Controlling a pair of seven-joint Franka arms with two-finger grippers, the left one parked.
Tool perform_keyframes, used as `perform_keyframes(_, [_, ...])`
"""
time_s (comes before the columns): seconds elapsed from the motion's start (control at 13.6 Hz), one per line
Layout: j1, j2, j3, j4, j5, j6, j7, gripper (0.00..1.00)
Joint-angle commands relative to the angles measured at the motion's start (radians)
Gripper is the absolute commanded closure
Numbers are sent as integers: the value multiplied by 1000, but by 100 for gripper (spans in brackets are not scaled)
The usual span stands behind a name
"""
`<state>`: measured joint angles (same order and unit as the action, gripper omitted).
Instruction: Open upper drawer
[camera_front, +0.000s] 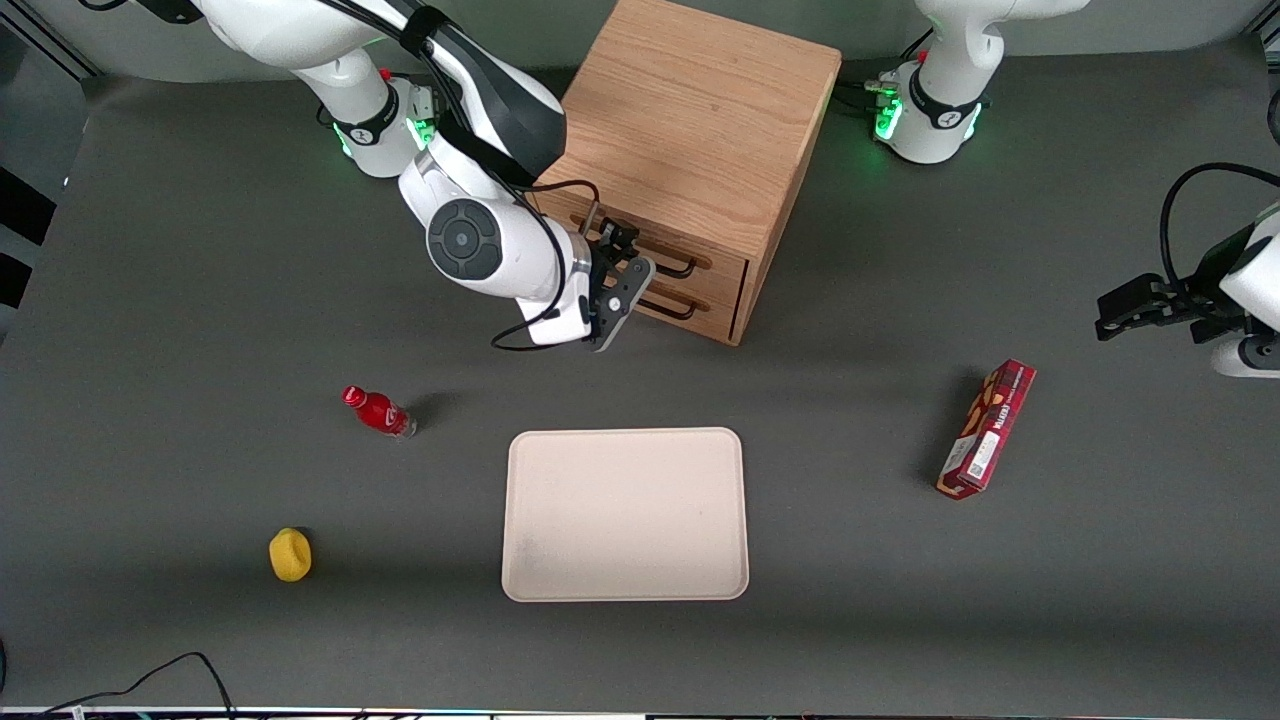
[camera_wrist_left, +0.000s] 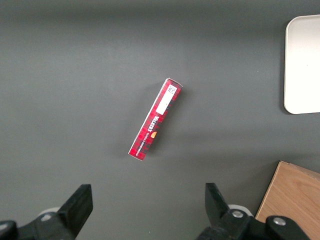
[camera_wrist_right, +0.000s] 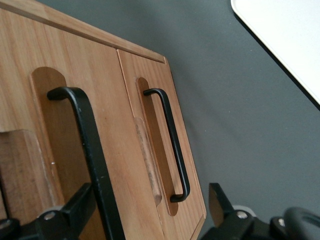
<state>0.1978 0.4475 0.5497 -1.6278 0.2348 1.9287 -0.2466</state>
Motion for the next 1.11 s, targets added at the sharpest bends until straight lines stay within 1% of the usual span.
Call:
perform_keyframes(0.0, [-1, -6, 4, -40, -24, 55, -22, 0])
perform_keyframes(0.07, [0, -4, 4, -44, -35, 62, -22, 0])
perform_keyframes(0.3, [-4, -3, 3, -44, -38, 65, -43, 0])
perform_keyframes(0.52, [-9, -1, -11, -43, -38, 65, -91, 0])
perform_keyframes(0.81, [-11, 5, -31, -37, -40, 65, -102, 0])
perform_keyframes(0.96, [-12, 7, -43, -35, -57, 67, -118, 0])
perform_keyframes(1.03, [-15, 5, -54, -35, -55, 65, -143, 0])
